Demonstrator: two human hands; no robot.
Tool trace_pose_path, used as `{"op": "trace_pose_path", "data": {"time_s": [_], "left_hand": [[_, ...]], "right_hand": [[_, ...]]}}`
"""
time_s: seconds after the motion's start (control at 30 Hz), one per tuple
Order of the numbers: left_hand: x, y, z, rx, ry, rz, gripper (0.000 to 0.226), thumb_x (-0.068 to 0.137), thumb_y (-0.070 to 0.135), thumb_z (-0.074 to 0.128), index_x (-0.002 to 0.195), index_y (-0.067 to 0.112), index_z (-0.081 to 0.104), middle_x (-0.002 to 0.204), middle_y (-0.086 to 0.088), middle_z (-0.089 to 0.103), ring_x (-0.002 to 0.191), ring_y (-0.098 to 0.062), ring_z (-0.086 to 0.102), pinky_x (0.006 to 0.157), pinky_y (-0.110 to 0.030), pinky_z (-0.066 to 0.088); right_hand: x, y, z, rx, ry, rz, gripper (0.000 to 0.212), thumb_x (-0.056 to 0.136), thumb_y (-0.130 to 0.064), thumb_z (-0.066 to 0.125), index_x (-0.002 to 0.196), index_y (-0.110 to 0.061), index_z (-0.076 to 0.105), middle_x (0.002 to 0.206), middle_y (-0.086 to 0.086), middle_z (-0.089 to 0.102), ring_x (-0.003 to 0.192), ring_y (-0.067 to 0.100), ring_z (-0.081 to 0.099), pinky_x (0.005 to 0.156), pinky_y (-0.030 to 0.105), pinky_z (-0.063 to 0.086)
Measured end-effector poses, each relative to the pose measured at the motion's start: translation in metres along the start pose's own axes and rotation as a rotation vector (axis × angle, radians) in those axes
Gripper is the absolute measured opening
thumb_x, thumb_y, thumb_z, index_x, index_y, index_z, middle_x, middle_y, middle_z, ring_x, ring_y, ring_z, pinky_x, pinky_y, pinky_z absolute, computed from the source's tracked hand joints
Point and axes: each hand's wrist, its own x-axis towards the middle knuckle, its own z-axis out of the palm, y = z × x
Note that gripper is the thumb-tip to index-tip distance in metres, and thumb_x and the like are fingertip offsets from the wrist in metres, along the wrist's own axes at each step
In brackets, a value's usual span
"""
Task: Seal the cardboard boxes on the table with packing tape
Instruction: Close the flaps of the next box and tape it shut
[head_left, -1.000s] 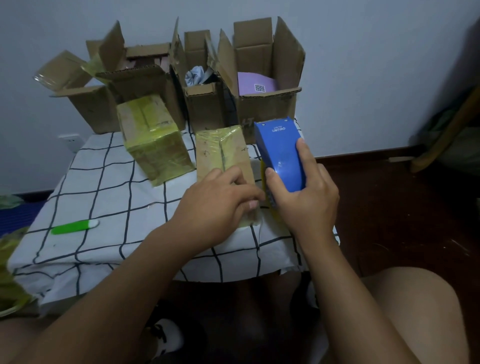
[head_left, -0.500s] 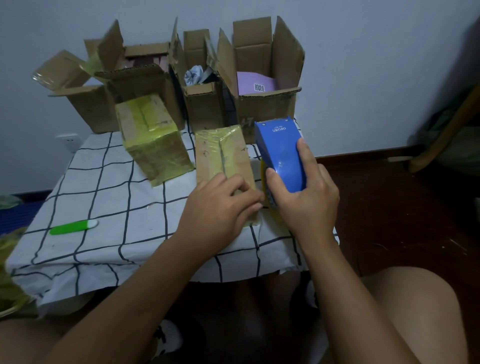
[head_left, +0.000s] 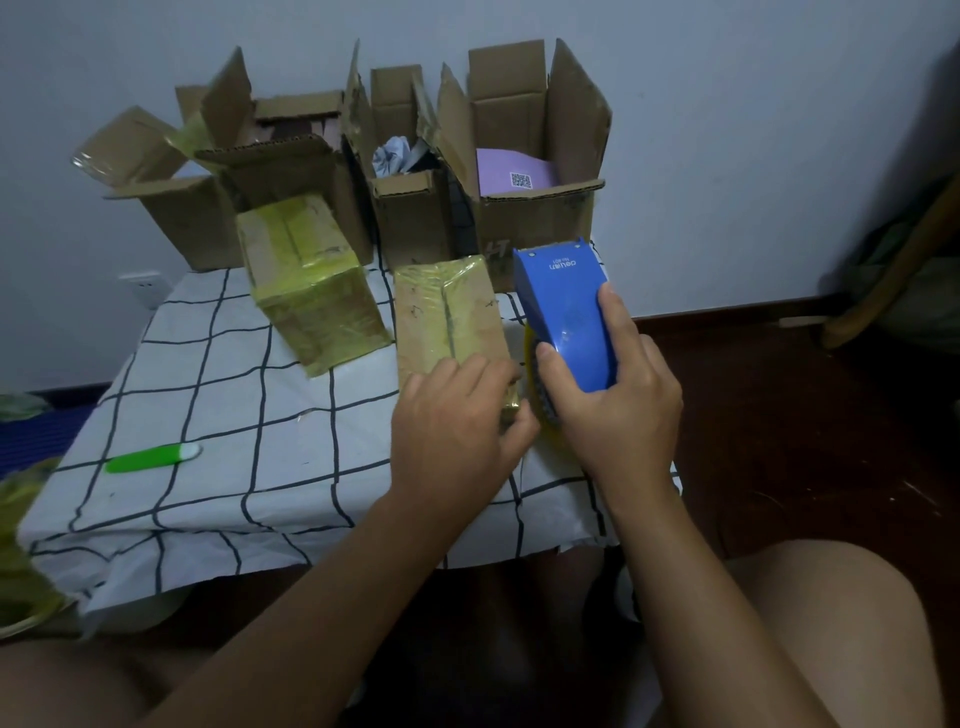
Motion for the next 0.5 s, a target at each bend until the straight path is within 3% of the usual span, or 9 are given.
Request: {"op": "trace_pose_path", "data": {"time_s": [0.23,0.37,0.5], "left_hand": [[-0.006,0.005,0.000,0.053,-0.028,0.019,0.019,0.083,0.031,0.066,0.092,0.014,0.068,0.081,0.001,0.063,0.070,-0.023,0.051,0.065,-0.034,0.029],[-0.002,-0.003,-0.015,0.010,-0.141,0.054,0.036,0.094,0.047,0.047,0.098,0.020,0.069,0.088,0.005,0.066,0.073,-0.021,0.054,0.065,-0.033,0.036],[0.006,-0.022,-0.021,-0.063,-0.224,0.156,0.033,0.095,0.041,0.045,0.101,0.022,0.072,0.091,0.006,0.070,0.071,-0.023,0.053,0.062,-0.030,0.040]], "right_hand": [[0.000,-0.002,0.001,-0.015,0.005,-0.001,0.079,0.078,-0.065,0.051,0.146,-0.026,0.049,0.091,-0.003,0.052,0.079,0.017,0.053,0.069,0.028,0.042],[-0.001,-0.002,0.000,-0.016,-0.005,-0.015,0.079,0.078,-0.064,0.051,0.146,-0.024,0.049,0.091,-0.002,0.052,0.078,0.018,0.054,0.067,0.030,0.044],[0.001,-0.002,0.002,-0.032,-0.001,-0.013,0.077,0.079,-0.062,0.053,0.146,-0.024,0.050,0.091,-0.003,0.051,0.077,0.017,0.052,0.067,0.029,0.041]]}}
